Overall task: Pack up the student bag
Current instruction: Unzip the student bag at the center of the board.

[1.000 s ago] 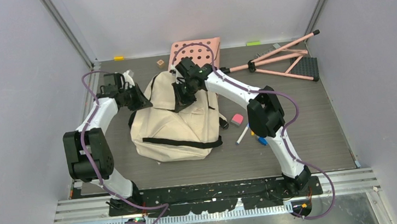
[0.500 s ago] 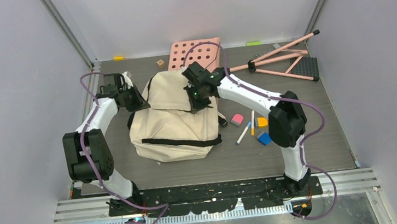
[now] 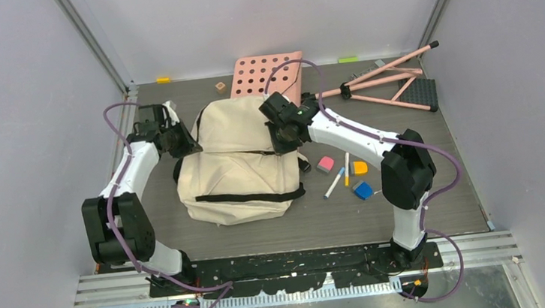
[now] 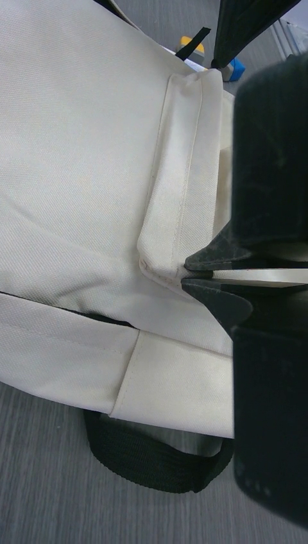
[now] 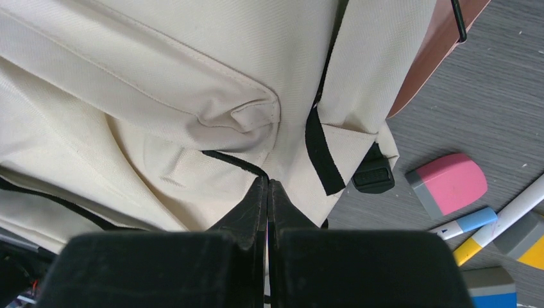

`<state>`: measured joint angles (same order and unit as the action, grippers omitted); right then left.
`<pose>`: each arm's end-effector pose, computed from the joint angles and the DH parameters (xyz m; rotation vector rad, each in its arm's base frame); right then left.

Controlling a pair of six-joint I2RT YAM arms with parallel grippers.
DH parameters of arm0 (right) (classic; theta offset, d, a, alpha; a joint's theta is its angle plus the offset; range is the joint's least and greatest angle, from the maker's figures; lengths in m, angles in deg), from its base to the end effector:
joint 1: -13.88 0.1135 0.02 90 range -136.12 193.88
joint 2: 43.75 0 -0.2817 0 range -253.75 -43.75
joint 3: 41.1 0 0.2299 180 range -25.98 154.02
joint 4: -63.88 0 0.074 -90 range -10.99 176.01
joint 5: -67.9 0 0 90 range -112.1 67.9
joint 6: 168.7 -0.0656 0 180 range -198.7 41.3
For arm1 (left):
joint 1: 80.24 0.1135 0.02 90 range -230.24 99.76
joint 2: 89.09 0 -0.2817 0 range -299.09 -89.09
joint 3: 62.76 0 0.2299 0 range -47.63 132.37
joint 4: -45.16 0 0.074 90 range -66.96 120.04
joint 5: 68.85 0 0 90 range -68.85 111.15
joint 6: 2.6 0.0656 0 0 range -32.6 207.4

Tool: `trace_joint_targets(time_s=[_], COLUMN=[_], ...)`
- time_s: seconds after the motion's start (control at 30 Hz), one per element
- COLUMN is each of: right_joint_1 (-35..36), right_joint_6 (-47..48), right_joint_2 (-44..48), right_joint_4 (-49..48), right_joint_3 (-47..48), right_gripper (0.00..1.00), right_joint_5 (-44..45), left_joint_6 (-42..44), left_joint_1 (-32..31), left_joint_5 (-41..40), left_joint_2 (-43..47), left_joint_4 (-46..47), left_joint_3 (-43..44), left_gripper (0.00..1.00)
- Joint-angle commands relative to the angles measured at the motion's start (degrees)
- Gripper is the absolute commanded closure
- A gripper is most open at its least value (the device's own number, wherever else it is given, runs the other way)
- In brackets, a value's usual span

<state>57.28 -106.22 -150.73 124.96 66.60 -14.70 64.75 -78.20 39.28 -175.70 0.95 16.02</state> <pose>0.2971 0.2693 0.2650 -0.3193 2.6156 0.2656 0.3155 -0.0092 0.2559 -0.3992 2.4637 -0.5445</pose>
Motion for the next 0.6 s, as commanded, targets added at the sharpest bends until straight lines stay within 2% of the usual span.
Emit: trace_joint_targets(time_s=[0.0, 0.13, 0.27, 0.57], right_joint_1=[-1.60, -2.15, -2.64, -3.23], right_joint_6=[0.25, 0.09, 2.16, 7.90], right_joint_2=[3.32, 2.92, 0.54, -13.47], right_joint_4=[7.17, 6.35, 3.69, 1.61], right_joint_3=[-2.69, -4.06, -0.98, 16.89], right_gripper=[0.99, 1.00, 1.00, 1.00], right_joint_5=[8.62, 9.37, 8.11, 6.36], left_joint_6=[1.05, 1.03, -0.03, -1.76], left_joint_1=[2.07, 2.50, 2.57, 2.52], left_joint_5=[-10.56, -12.31, -12.41, -6.86], left_joint_2=[3.39, 4.91, 8.04, 16.54], left_joint_4=[-3.35, -5.23, -7.57, -18.21], left_joint_3=[-0.84, -1.28, -2.34, -5.00], left_gripper=[1.00, 1.00, 1.00, 1.00])
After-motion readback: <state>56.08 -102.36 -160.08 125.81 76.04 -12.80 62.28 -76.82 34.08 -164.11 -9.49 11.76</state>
